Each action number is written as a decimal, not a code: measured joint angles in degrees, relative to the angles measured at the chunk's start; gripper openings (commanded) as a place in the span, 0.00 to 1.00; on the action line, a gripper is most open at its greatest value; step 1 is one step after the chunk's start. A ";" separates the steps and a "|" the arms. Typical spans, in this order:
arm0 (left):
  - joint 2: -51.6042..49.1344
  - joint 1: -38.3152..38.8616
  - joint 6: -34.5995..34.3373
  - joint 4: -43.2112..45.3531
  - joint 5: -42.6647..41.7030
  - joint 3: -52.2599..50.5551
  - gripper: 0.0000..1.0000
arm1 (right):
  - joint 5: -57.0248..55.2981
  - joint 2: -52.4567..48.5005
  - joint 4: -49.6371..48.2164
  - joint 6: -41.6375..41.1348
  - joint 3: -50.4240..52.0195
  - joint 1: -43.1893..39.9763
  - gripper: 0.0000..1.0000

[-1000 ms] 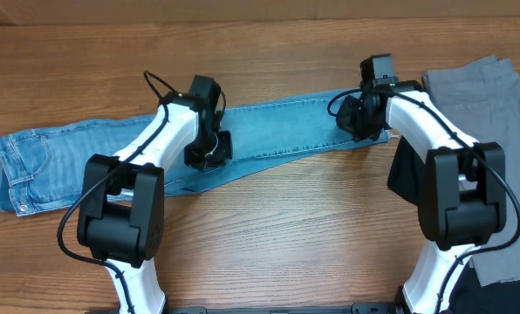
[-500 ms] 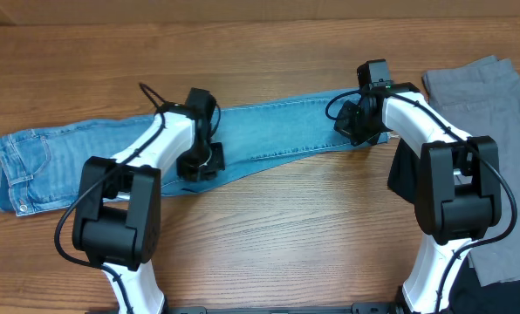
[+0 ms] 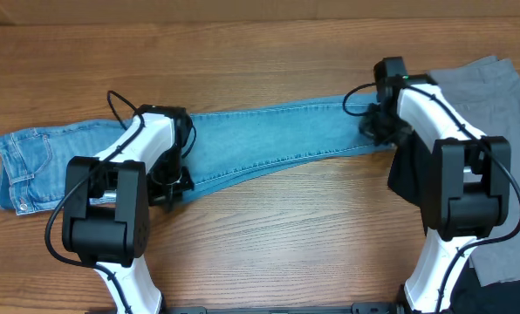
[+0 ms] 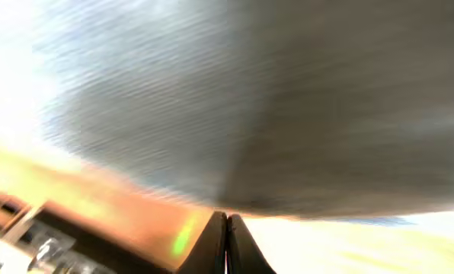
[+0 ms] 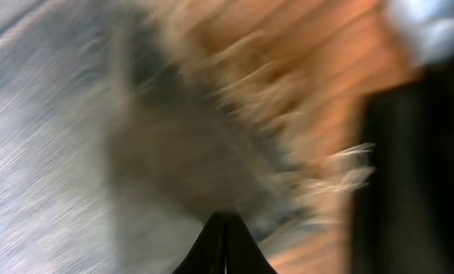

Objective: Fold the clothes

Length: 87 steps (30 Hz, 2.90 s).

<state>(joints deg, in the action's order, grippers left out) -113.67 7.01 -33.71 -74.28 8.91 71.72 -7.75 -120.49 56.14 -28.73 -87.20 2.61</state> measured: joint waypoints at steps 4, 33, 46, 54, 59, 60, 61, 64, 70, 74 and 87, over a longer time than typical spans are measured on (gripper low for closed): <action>2.01 -0.02 -2.38 -1.40 3.15 0.00 0.04 | -3.43 -0.28 4.85 0.02 -5.09 -0.59 0.04; -2.25 -6.73 5.25 9.81 -0.35 3.63 0.18 | 13.51 -0.28 1.73 7.74 -6.32 -0.09 0.20; -3.69 -15.15 5.25 5.33 -1.90 3.85 0.12 | 12.90 0.44 -6.71 5.31 3.61 0.13 0.04; -3.93 -19.65 5.16 3.74 -1.29 3.87 0.04 | 8.96 1.14 0.66 3.72 3.04 0.52 0.04; -4.33 -21.29 4.96 1.01 0.90 6.91 0.38 | 6.60 4.46 4.26 3.80 0.46 0.07 0.67; -4.33 -21.29 4.83 0.50 1.22 8.00 0.65 | 6.38 5.62 4.57 3.98 0.15 0.04 0.81; -4.33 -21.29 5.01 0.20 1.44 10.32 0.73 | 6.01 8.24 4.94 4.90 -0.39 0.04 0.85; -4.33 -21.29 6.71 0.87 -0.22 12.90 0.98 | 5.51 10.93 5.03 7.04 -1.49 -0.02 0.92; -4.33 -21.29 8.48 1.01 -3.96 13.11 1.00 | 4.70 9.90 5.22 9.11 -1.73 -1.01 0.95; -4.33 -21.29 8.72 1.01 -6.03 13.11 1.00 | 5.01 7.87 5.20 11.78 -1.73 -1.42 0.98; -4.33 -21.24 8.85 0.94 -8.15 13.11 1.00 | 17.22 2.43 8.28 23.15 -1.68 -1.46 1.00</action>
<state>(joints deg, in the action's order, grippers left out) -117.99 -14.24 -24.86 -73.34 0.75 84.84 9.47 -118.06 64.42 -5.58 -88.88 1.15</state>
